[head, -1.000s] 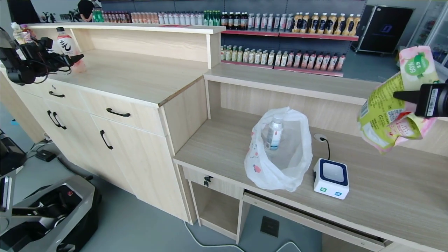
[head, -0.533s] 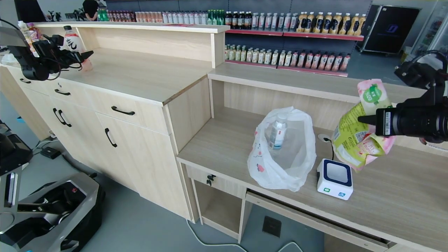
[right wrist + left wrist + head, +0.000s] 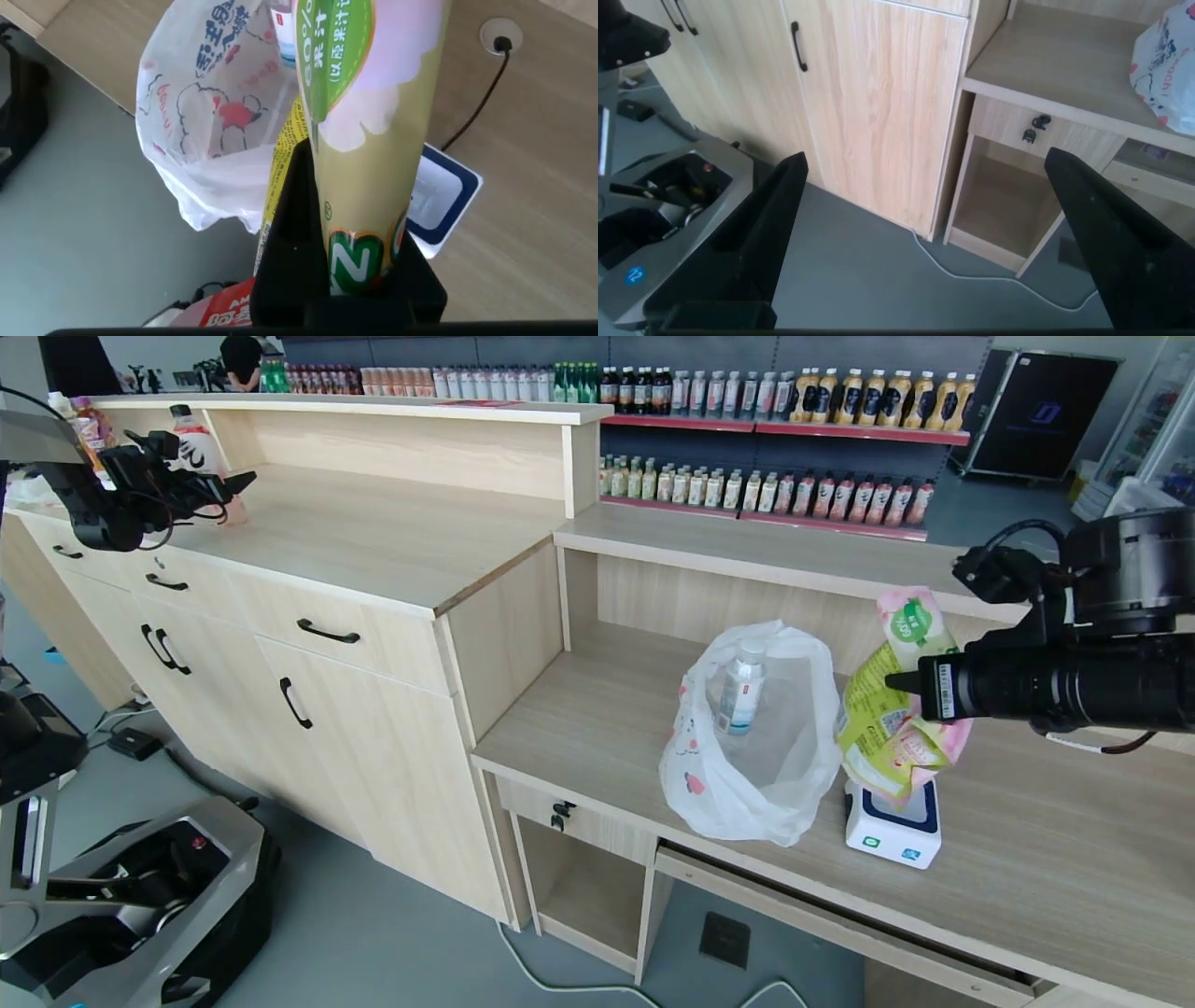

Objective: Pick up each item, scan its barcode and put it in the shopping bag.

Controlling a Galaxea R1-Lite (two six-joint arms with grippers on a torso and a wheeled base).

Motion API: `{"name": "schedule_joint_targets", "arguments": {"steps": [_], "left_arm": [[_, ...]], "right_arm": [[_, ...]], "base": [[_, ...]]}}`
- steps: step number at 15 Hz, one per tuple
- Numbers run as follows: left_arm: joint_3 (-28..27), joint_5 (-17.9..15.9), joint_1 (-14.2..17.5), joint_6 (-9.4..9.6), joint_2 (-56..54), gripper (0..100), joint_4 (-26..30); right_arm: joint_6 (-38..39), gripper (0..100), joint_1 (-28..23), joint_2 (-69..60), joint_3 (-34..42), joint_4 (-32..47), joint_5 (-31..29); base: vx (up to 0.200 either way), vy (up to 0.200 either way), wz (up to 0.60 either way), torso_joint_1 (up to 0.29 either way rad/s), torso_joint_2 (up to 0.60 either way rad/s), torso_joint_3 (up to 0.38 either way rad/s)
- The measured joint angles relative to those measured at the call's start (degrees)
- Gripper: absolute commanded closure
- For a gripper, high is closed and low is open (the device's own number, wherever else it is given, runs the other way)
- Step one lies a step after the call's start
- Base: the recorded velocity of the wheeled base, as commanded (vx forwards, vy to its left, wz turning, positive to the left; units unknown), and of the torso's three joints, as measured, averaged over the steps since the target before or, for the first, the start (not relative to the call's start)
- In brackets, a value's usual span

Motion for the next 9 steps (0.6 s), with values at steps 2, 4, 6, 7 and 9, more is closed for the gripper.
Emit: {"name": "schedule_joint_targets", "arguments": {"steps": [2,4,6,7,9], "left_arm": [[0.0,0.0,0.0,0.0,0.0,0,0.0],[0.0,0.0,0.0,0.0,0.0,0,0.0],[0.0,0.0,0.0,-0.01,0.0,0,0.0],[0.0,0.0,0.0,0.0,0.0,0,0.0],[0.0,0.0,0.0,0.0,0.0,0,0.0]], "right_arm": [[0.1,100,1.0,1.9,0.1,-3.3,0.0],[1.1,100,2.1,3.9,0.4,-10.5,0.0],[2.5,100,3.1,6.3,1.1,-15.3,0.0],[2.7,100,3.8,7.3,1.4,-15.9,0.0],[2.8,100,4.9,9.2,1.4,-18.9,0.0]], "base": [[0.0,0.0,0.0,0.0,0.0,0.0],[0.0,0.0,0.0,0.0,0.0,0.0],[0.0,0.0,0.0,0.0,0.0,0.0],[0.0,0.0,0.0,0.0,0.0,0.0],[0.0,0.0,0.0,0.0,0.0,0.0]]}}
